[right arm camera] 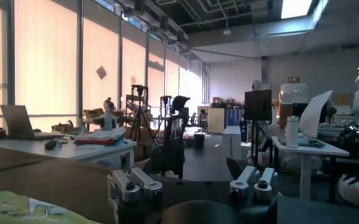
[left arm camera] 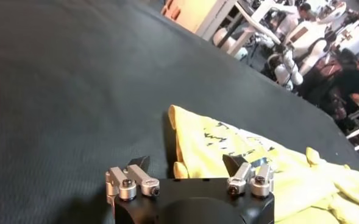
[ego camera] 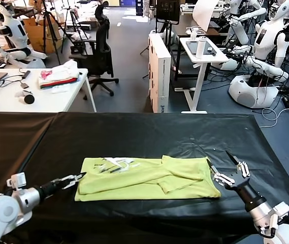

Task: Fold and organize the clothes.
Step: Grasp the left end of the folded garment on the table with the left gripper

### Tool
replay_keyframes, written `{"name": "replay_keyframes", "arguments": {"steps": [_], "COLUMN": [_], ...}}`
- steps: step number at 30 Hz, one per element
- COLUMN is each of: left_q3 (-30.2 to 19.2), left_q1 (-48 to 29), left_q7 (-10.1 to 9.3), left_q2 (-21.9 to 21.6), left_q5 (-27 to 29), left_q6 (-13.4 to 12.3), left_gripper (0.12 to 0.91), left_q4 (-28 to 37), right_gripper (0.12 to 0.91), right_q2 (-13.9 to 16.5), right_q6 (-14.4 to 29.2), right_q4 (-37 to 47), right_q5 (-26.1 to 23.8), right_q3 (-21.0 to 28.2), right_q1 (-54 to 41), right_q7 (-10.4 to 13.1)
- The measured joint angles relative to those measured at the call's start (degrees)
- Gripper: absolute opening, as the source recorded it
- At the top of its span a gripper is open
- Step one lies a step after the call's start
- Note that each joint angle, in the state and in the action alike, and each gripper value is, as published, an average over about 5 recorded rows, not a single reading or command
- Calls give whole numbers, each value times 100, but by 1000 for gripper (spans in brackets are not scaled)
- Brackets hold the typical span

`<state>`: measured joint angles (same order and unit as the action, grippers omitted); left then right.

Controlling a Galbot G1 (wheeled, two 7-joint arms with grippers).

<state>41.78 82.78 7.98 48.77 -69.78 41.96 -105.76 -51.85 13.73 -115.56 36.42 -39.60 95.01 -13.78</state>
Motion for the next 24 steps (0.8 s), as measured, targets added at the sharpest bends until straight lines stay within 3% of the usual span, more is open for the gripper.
{"name": "replay_keyframes", "arguments": {"steps": [13, 24], "left_q3": [-121, -175], "left_q1": [24, -8], "left_q7": [121, 129], "left_q2": [160, 193], "left_q5": [30, 6], "left_q6": [4, 14], "left_gripper": [904, 825], "left_q4": [-91, -91], "right_gripper": [907, 907], "right_q2": [-39, -75], "right_q6": [-10, -13], "right_q4": [-14, -21], "right_q5": [-12, -32], "right_q3": [21, 97], "right_q1": [1, -35], "right_q7": [-21, -33]}}
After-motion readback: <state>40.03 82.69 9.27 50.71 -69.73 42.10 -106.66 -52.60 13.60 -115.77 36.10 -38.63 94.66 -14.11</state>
